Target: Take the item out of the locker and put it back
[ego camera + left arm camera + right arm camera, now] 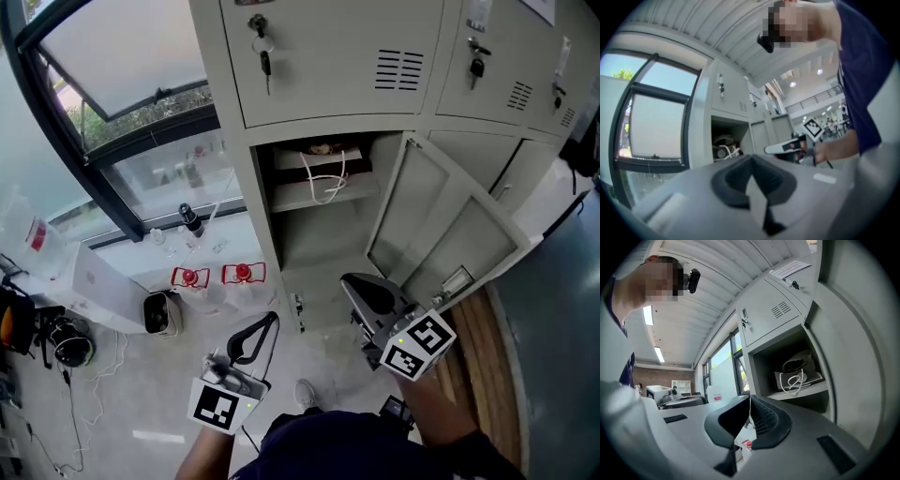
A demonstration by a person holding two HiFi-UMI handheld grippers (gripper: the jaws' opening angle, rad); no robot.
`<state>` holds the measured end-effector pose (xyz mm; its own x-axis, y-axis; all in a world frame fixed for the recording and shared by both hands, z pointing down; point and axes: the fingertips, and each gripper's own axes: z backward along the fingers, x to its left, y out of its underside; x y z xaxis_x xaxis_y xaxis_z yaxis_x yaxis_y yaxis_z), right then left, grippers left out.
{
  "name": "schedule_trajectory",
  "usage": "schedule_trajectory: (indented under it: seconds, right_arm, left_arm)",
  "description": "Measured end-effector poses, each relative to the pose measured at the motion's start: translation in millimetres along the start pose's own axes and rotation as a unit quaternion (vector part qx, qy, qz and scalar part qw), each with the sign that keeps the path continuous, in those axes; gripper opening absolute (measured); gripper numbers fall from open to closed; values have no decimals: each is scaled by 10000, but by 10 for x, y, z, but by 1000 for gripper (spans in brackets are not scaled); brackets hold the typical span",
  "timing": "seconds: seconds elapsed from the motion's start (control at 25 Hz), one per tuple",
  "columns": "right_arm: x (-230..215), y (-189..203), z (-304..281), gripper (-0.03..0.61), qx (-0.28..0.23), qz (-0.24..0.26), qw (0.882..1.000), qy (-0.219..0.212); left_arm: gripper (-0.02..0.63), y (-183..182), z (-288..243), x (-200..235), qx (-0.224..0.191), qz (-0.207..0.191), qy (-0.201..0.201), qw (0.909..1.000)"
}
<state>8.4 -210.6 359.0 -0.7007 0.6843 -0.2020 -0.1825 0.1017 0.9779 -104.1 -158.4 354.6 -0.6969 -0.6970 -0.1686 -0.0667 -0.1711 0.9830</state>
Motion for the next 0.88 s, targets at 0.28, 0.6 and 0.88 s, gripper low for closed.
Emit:
schedule_trajectory:
  seconds: [0.28,0.6,0.88]
  right_arm:
    - [-419,-357,-630,8,-586,-612,9954,454]
    - [-714,-644,-1053,9,-975,-1083,9868,708]
    - [-984,-957,-1331,9,-1413,-1692,9736,596]
  left_arm:
    - [3,170,-15,395,34,88,253,9996]
    - [3,281,-34,575,34,200,393,9990]
    - [4,297,37,665,68,157,298,9994]
